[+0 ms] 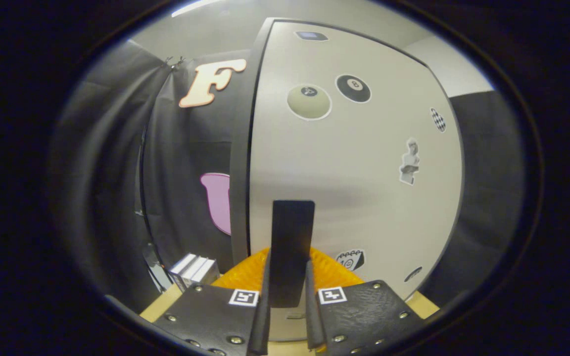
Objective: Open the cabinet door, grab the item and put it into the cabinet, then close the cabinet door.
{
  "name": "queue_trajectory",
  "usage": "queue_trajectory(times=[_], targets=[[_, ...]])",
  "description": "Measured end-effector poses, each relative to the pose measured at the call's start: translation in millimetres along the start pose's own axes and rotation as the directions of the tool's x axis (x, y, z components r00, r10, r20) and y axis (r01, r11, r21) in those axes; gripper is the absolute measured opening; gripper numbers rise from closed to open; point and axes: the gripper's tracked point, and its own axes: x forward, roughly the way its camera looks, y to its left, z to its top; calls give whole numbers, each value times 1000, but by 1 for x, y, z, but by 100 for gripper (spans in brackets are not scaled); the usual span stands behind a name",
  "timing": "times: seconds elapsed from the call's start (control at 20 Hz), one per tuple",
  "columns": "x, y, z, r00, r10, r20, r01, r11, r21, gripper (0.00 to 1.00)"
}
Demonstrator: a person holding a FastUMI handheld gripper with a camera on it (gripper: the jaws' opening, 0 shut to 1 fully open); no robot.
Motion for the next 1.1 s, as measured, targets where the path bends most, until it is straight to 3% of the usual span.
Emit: queue_trajectory(times=[0.1, 0.2, 0.6, 1.1], targets=[[-23, 1, 1, 1000, 1, -14, -1, 1000, 12, 30], [-23, 0, 5, 1000, -22, 8, 22, 1000, -16, 19], [-35, -6, 2, 999, -48, 21, 49, 998, -37, 19], [-95, -24, 9, 993, -107, 44, 109, 993, -35, 19]])
